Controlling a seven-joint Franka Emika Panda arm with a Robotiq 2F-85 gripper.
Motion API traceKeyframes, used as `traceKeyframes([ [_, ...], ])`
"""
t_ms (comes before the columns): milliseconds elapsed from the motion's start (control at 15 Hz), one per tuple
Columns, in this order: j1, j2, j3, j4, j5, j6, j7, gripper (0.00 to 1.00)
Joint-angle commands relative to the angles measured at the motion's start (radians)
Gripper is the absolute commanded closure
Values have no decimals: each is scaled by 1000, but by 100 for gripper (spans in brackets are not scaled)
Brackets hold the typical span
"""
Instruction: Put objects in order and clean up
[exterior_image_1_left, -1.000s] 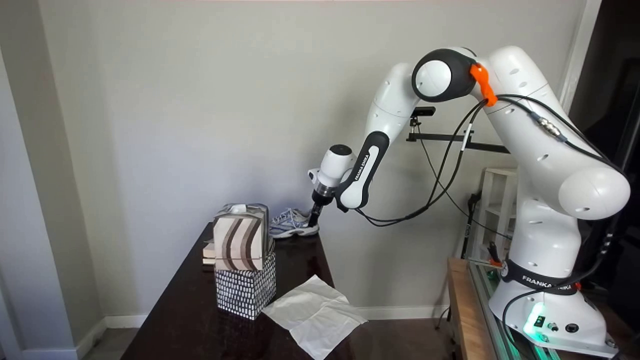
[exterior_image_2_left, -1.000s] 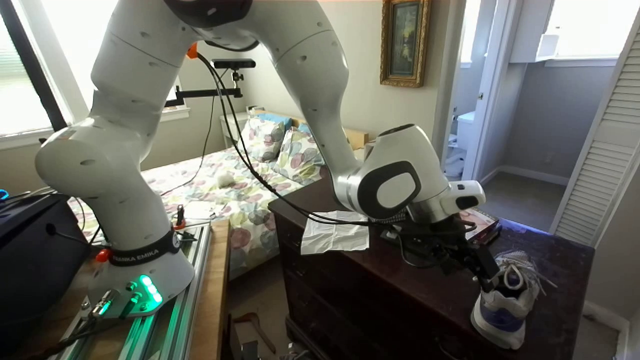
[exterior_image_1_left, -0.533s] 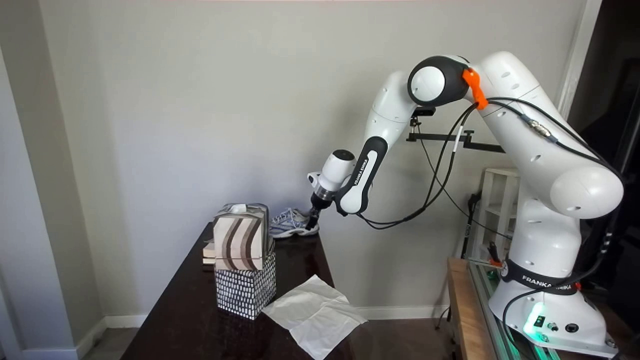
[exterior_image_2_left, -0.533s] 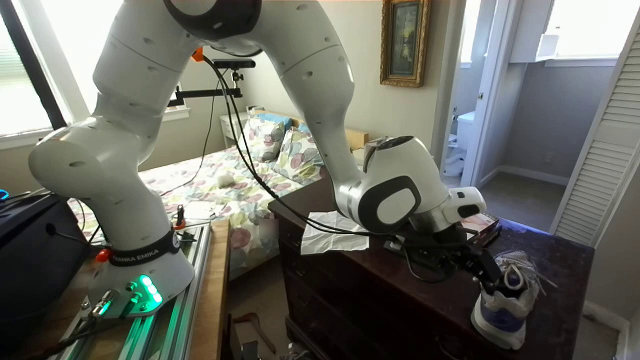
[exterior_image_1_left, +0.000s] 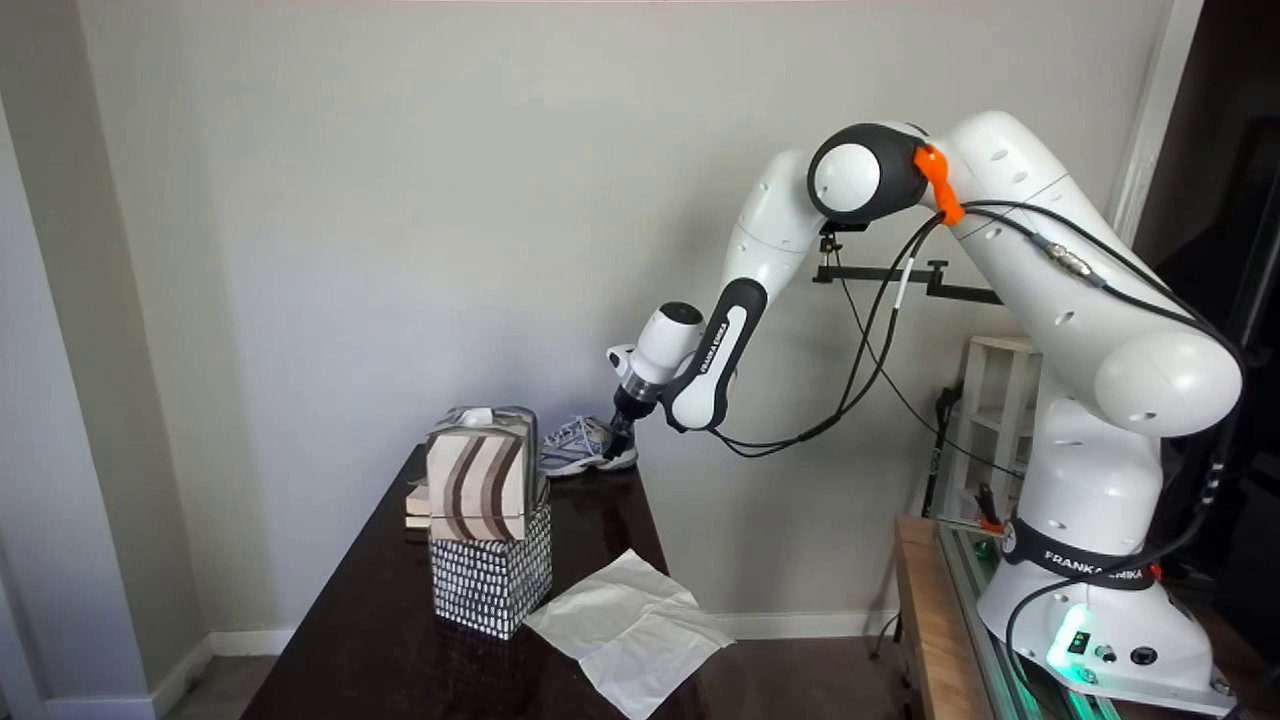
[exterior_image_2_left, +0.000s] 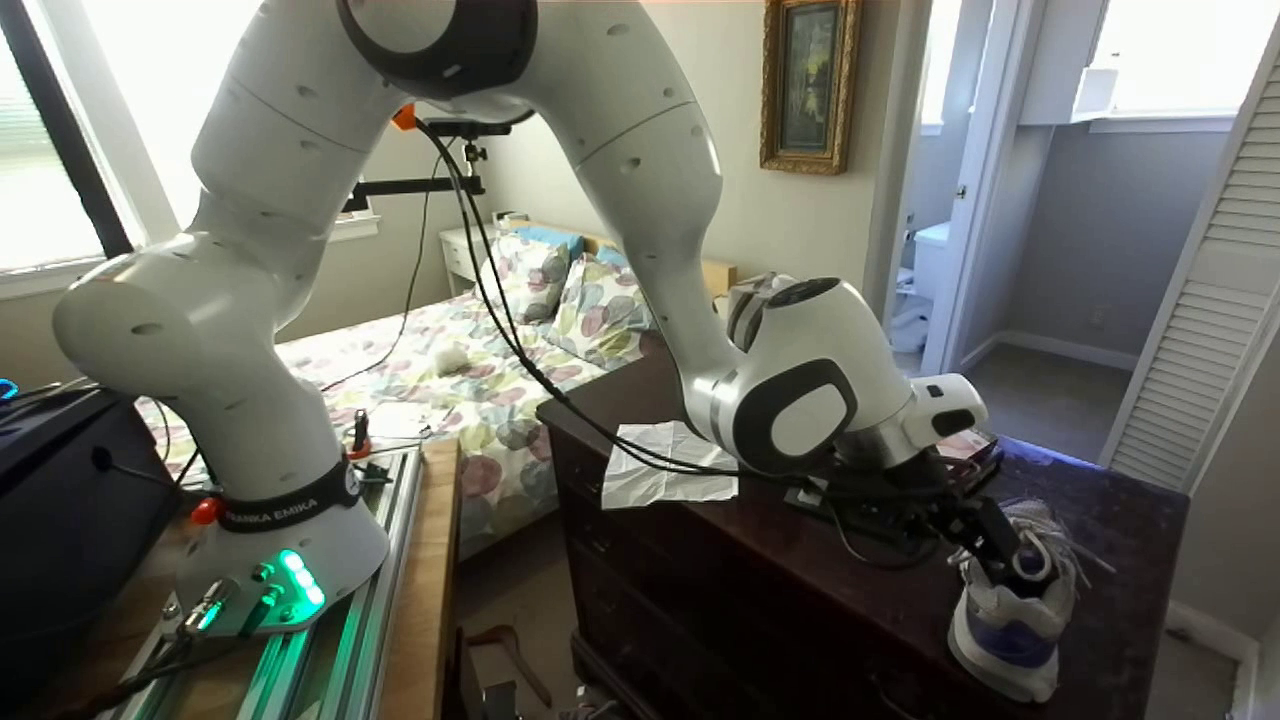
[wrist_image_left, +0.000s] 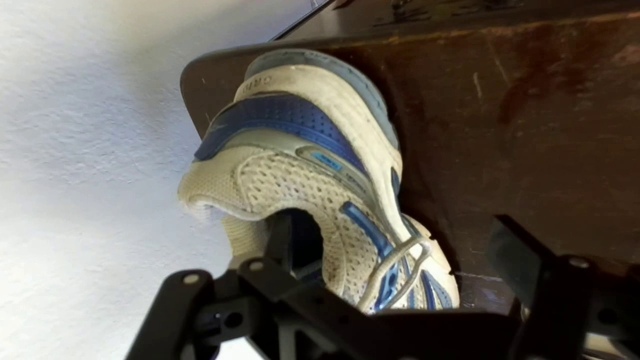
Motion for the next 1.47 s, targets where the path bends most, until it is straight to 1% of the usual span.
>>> traceKeyframes([
  [0, -28, 62, 27, 65, 23, -4, -42, 0],
  [67, -34, 71, 34, 75, 25, -9, -42, 10],
  [133, -42, 78, 44, 79, 27, -17, -41, 26],
  [267, -45, 84, 44, 87, 34, -34, -32, 41],
  [333, -60, 80, 57, 86, 40, -38, -28, 50],
  [467, -51, 85, 34, 91, 60, -45, -11, 62],
  [533, -54, 81, 34, 88, 70, -51, -6, 69],
  [667, -71, 52, 55, 58, 80, -63, -10, 84],
  [800, -83, 28, 68, 31, 81, -50, -16, 97],
  [867, -79, 22, 58, 20, 84, -39, -13, 98],
  [933, -93, 9, 70, 5, 82, -34, -18, 97],
  [1000, -75, 1, 44, -12, 80, -19, -15, 96],
  [1067, -75, -15, 43, -37, 75, -8, -19, 99],
  [1267, -36, -78, 9, -130, 49, 25, -44, 97],
  [1400, -48, -137, 31, -209, 5, 57, -103, 97],
])
